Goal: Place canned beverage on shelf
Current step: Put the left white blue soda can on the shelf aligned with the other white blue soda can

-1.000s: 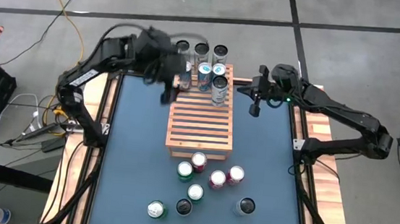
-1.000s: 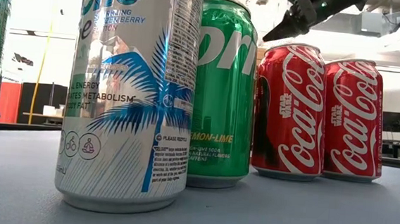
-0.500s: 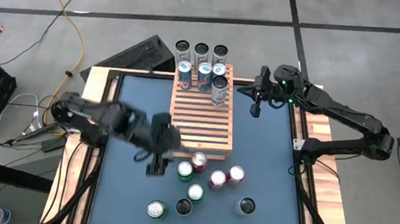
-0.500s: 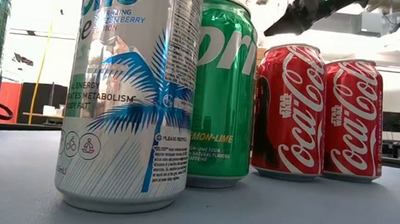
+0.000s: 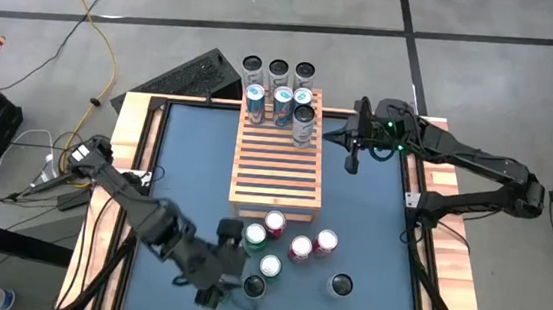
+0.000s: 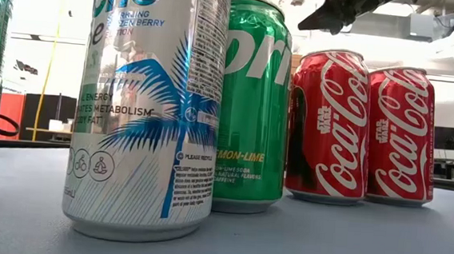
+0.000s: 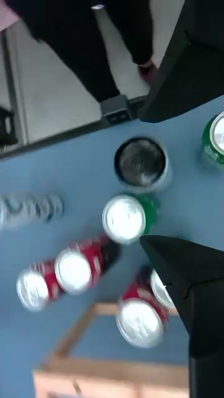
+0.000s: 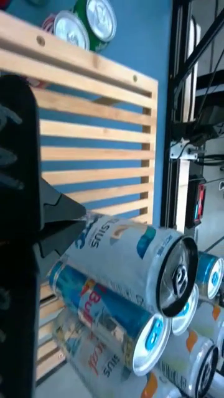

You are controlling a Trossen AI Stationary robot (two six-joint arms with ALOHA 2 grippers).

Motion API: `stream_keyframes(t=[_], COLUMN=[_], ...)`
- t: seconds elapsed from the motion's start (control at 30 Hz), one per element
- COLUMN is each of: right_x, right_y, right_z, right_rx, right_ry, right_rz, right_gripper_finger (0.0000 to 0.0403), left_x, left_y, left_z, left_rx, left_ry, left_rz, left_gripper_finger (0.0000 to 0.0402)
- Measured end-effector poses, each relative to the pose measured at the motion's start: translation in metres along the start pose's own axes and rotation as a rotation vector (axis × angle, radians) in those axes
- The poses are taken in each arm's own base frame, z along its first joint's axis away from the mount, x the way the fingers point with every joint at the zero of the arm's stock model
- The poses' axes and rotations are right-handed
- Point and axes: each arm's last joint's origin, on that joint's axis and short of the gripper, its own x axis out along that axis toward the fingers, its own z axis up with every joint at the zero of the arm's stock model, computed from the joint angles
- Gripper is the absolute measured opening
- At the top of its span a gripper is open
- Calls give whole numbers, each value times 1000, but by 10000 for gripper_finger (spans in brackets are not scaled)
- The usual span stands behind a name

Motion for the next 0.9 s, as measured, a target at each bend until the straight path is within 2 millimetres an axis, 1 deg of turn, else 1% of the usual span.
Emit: stream_keyframes(t=[0.07, 0.13, 0.23, 0.3, 0.37, 0.47, 0.53, 0.63, 0.7, 0.9], right_x=[0, 0, 1, 1, 1, 2, 2, 2, 2, 3], right_y=[2, 3, 6, 8, 10, 12, 13, 14, 14, 13], right_z=[0, 1, 1, 1, 1, 1, 1, 1, 1, 1], right_rx=[11, 9, 8, 5, -12, -44, -57, -58, -58, -56], right_ry=[-1, -1, 3, 5, 7, 8, 8, 8, 8, 4], right_rz=[7, 13, 24, 35, 44, 53, 57, 58, 58, 57], right_gripper_finger=[0, 0, 0, 0, 0, 0, 0, 0, 0, 0], left_x=[8, 14, 22, 32, 44, 56, 62, 66, 71, 73], left_y=[-9, -15, -20, -22, -23, -23, -23, -25, -27, -27], left_z=[-8, -11, -8, -7, -8, -9, -13, -21, -24, -33], left_rx=[50, 64, 44, 57, 38, -47, -79, -85, -81, 20], left_ry=[-27, -96, -241, -334, -417, -468, -429, -337, -305, -225], left_rz=[6, -4, -46, -64, -52, -22, -13, -65, -90, -51], left_gripper_finger=[297, 297, 297, 297, 297, 297, 297, 297, 297, 300])
